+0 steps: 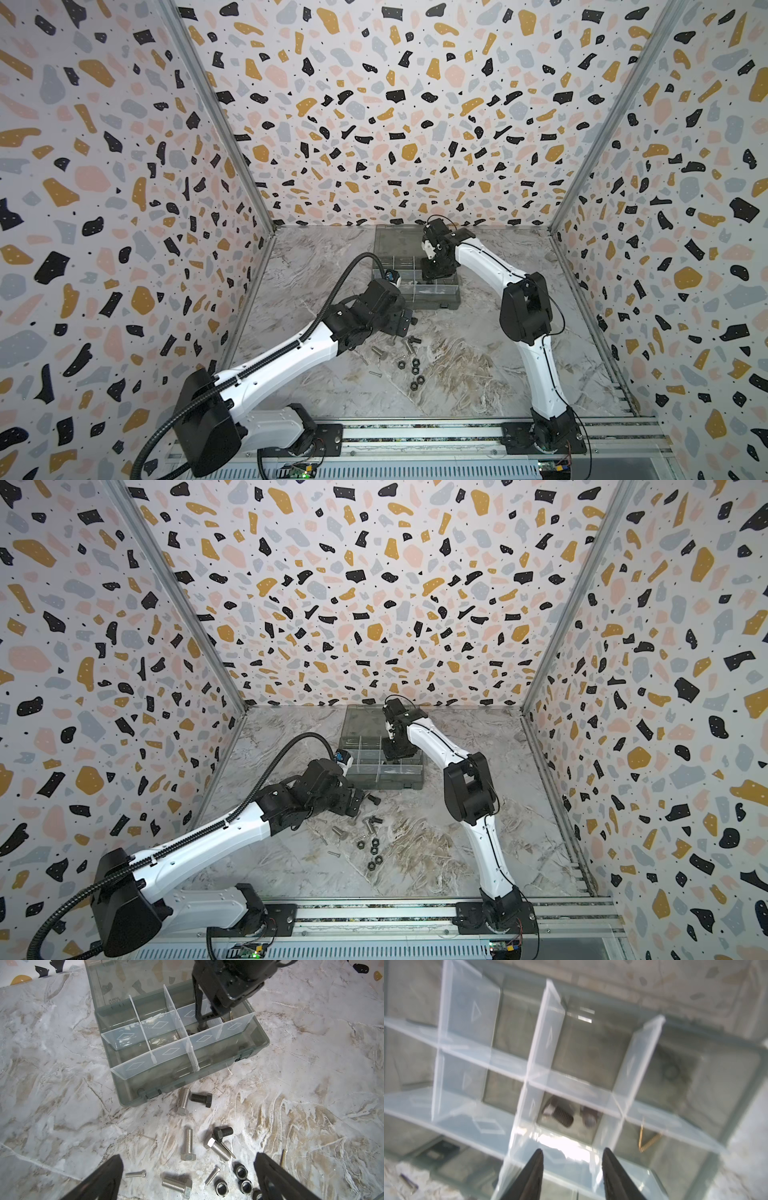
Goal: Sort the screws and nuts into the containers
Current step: 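Carry the second black bolt over the organizer and release it inside, then lower the right gripper to the pile and grasp a third black bolt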
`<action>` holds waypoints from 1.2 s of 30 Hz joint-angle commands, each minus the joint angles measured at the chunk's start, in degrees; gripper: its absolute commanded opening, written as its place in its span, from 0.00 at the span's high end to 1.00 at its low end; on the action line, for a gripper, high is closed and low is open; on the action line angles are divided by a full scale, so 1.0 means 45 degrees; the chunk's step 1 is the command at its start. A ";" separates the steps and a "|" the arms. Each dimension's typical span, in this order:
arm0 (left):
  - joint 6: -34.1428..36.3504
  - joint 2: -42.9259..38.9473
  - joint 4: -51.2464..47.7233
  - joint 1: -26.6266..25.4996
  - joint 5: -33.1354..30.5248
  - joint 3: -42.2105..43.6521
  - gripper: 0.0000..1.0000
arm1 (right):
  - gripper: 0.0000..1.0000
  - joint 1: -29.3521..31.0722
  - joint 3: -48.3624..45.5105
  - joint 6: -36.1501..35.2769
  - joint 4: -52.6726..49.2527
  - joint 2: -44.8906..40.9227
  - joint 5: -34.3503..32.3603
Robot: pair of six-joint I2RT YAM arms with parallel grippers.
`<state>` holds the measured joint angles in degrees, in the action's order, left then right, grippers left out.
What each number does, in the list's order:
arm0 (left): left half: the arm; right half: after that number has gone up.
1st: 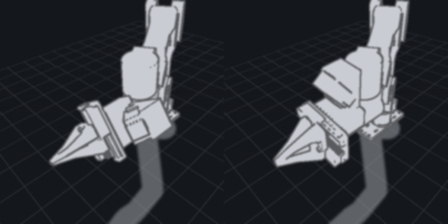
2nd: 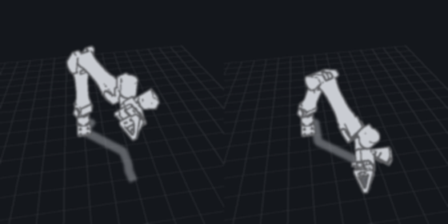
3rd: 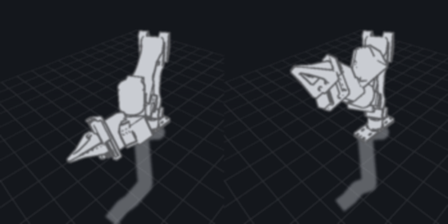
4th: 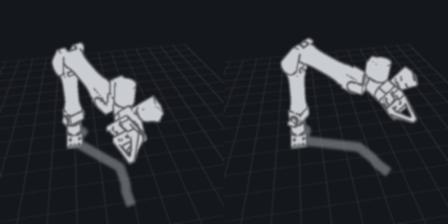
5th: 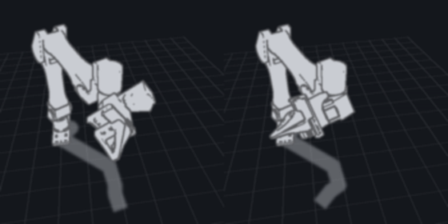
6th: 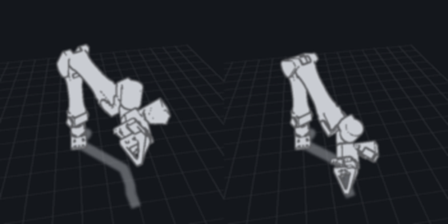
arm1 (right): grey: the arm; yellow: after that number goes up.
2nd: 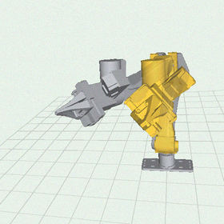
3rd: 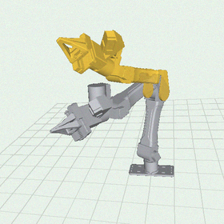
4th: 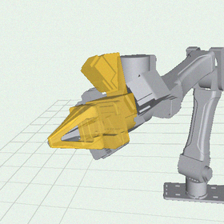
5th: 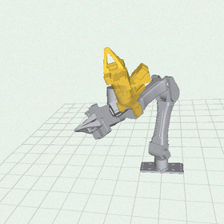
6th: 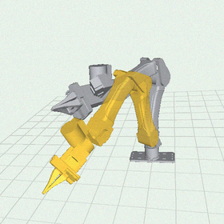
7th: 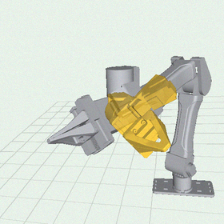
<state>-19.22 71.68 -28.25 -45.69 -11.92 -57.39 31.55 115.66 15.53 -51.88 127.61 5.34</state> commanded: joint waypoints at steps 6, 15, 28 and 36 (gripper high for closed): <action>-0.0322 -0.0803 0.0438 0.0091 0.0284 0.0797 0.00 | 0.53 0.1818 -0.4442 0.0431 0.0208 -0.4358 0.0114; -0.0818 -0.1981 0.0187 0.0098 0.0399 0.1867 0.00 | 0.54 0.3508 -0.7469 0.1415 0.2028 -0.4680 0.1121; -0.1847 -0.4126 -0.0440 0.0095 0.0020 0.2927 0.00 | 0.51 0.3848 -0.8038 0.1985 0.2904 -0.3743 0.1427; -0.1881 -0.4336 -0.0578 0.0107 -0.0085 0.2948 0.00 | 0.54 0.3829 -0.8028 0.1792 0.3296 -0.3017 0.0901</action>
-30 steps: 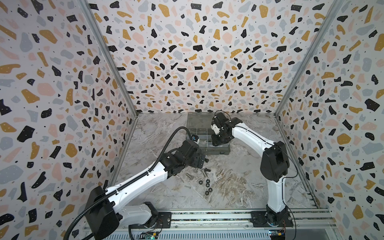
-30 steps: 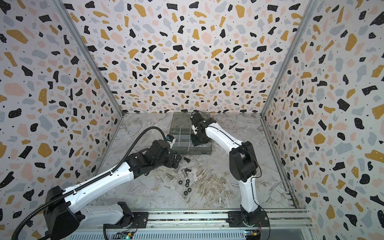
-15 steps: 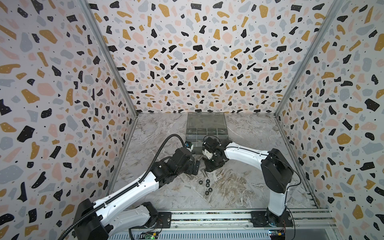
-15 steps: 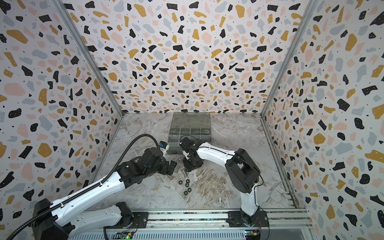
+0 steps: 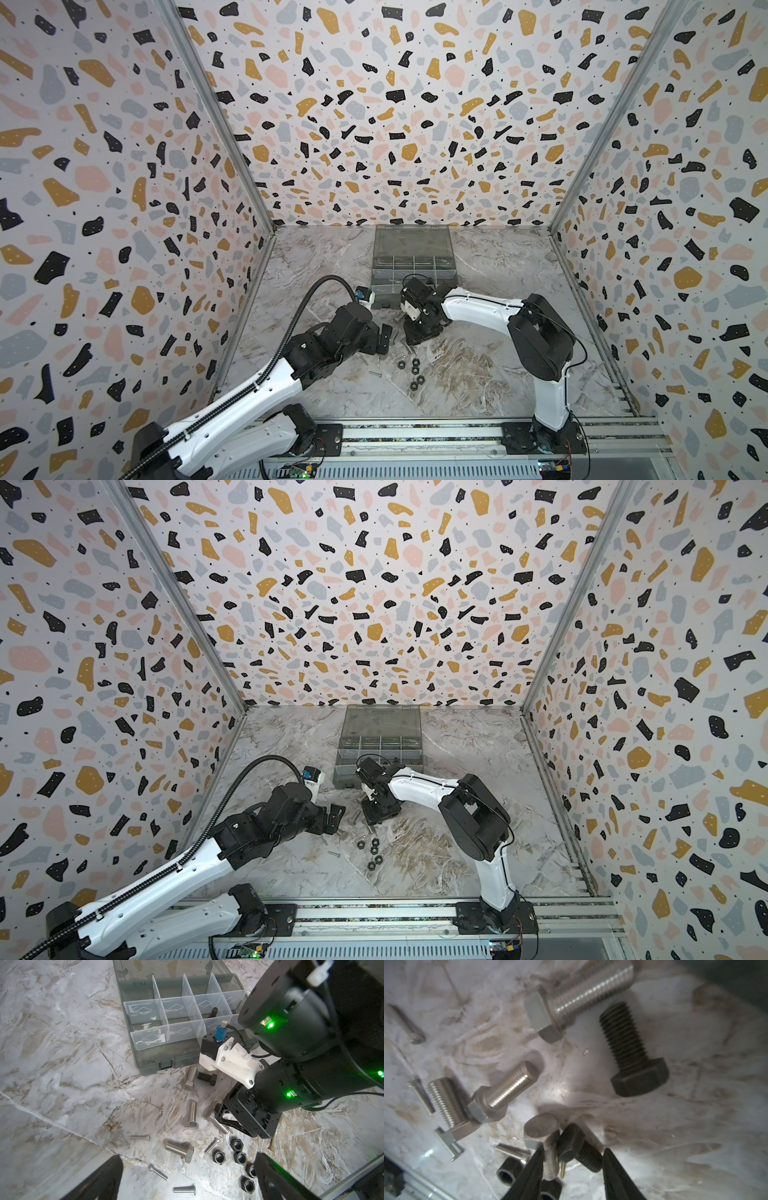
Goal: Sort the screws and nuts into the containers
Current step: 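Lower the right gripper to the pile and grasp a third black bolt, then carry the third black bolt into the organizer compartment and release it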
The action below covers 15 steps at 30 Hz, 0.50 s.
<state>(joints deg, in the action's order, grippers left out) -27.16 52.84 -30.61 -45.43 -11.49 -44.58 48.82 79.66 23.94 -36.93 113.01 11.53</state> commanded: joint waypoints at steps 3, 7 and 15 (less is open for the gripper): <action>-0.0116 -0.0112 0.0003 0.0047 -0.0217 0.0073 0.00 | 0.57 -0.0081 -0.0084 -0.0091 0.0020 0.0354 -0.0798; -0.0069 -0.0040 0.0004 0.0037 -0.0264 0.0015 0.00 | 0.60 -0.0276 -0.0163 -0.0245 -0.0070 0.0392 -0.0829; -0.0039 0.0110 0.0109 0.0038 -0.0299 -0.0073 0.00 | 0.74 -0.0418 -0.0511 -0.0484 -0.0192 0.0089 -0.0882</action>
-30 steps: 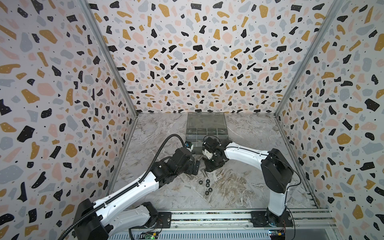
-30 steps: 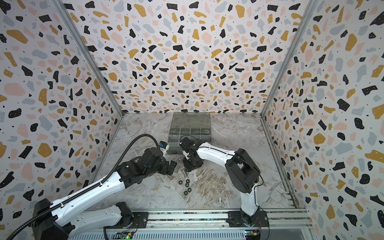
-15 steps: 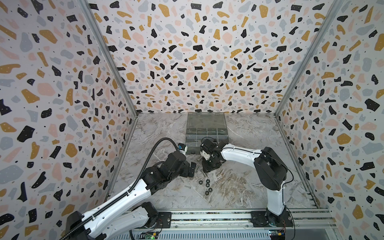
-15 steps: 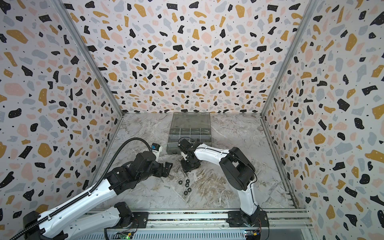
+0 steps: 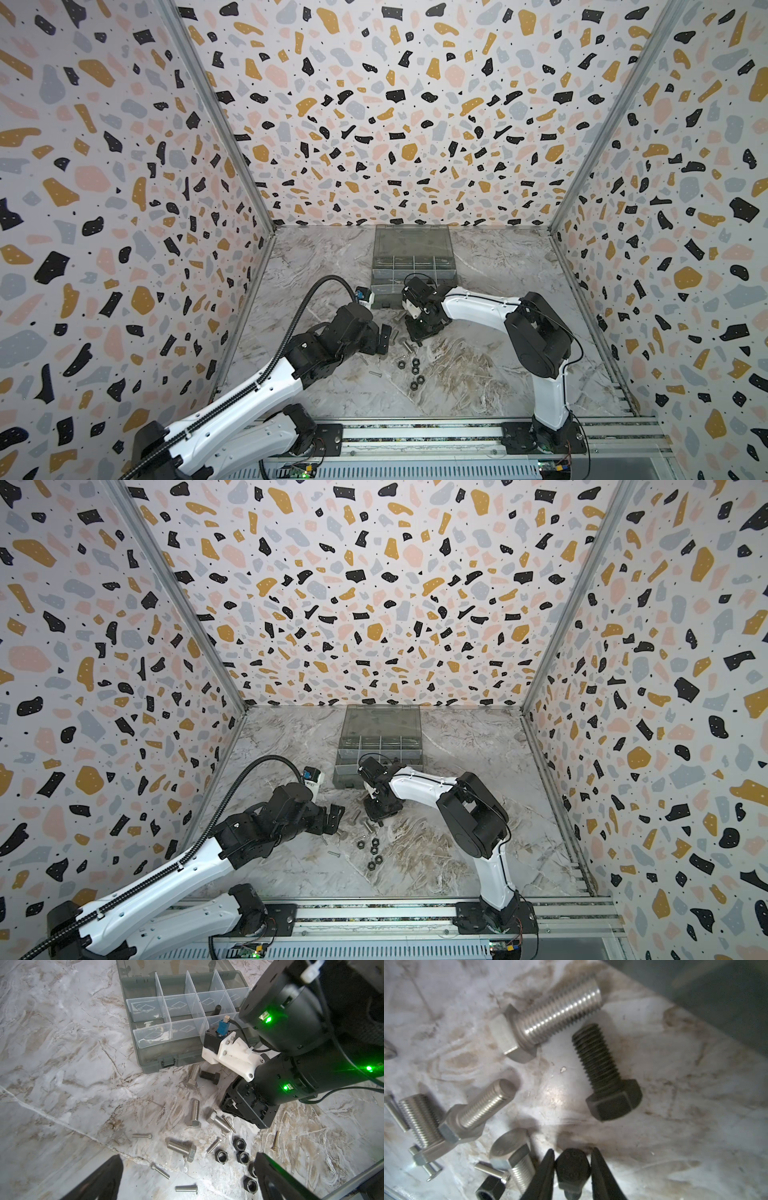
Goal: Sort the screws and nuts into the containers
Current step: 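Carry the third black bolt into the organizer compartment and release it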
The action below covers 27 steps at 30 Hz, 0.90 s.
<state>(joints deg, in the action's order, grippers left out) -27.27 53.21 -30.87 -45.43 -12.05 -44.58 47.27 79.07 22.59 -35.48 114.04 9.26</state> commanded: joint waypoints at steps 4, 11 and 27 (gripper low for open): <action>-0.0015 0.0083 0.0278 0.0039 -0.0204 -0.0123 0.00 | 0.85 -0.0132 -0.0357 -0.0248 -0.0605 -0.0214 -0.0375; 0.0036 0.0354 0.0376 0.0037 -0.0233 -0.0326 0.00 | 0.88 -0.0448 0.0959 -0.0477 -0.1598 -0.0930 -0.0603; 0.1103 0.2688 0.0977 0.0047 -0.0252 -0.2068 0.00 | 0.88 -0.2896 0.7080 -0.1190 -0.2953 0.1163 -0.0543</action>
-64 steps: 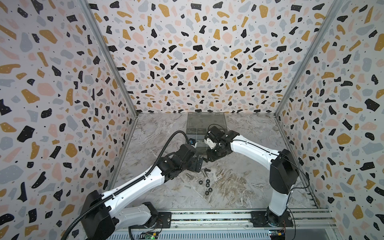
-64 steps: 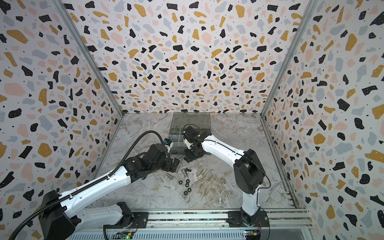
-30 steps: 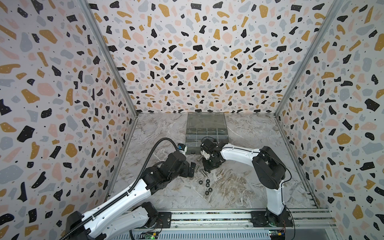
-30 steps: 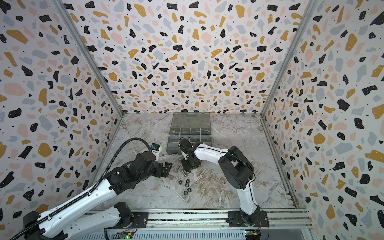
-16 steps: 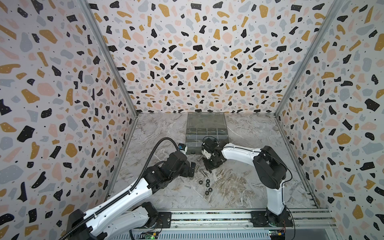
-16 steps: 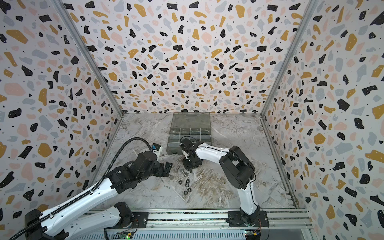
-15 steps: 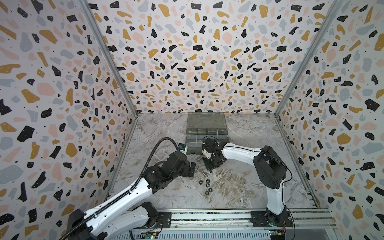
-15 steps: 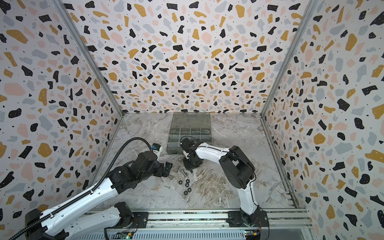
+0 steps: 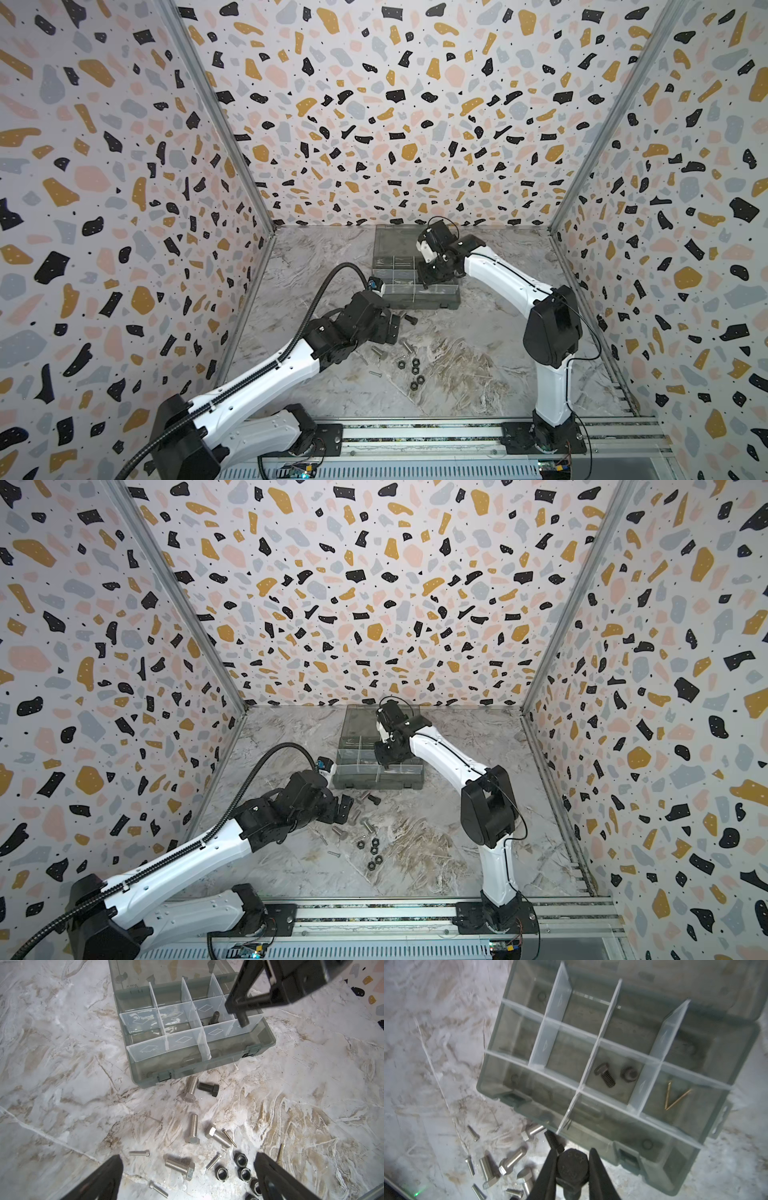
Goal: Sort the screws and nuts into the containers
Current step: 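Carry the third black bolt into the organizer compartment and release it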
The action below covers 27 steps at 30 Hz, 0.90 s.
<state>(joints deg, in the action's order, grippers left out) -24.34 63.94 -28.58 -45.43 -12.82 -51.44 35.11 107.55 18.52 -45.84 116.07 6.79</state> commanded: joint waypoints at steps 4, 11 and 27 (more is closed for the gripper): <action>0.0714 0.0811 0.0620 0.0071 -0.0070 -0.0898 0.00 | 0.87 -0.0473 0.1920 -0.0366 -0.0657 0.1657 0.0132; 0.1067 0.1488 0.0648 0.0293 0.0082 -0.1380 0.00 | 0.87 -0.0937 0.3721 -0.0369 -0.0862 0.3245 0.0499; 0.1409 0.1631 0.0511 0.0977 0.0716 -0.1247 0.00 | 0.62 -0.0795 0.2038 -0.1193 -0.1070 0.1374 0.0543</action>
<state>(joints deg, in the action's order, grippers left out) -18.81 71.53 -26.96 -41.28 -10.74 -56.34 30.00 118.78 15.20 -49.04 130.43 10.22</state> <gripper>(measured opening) 0.997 0.385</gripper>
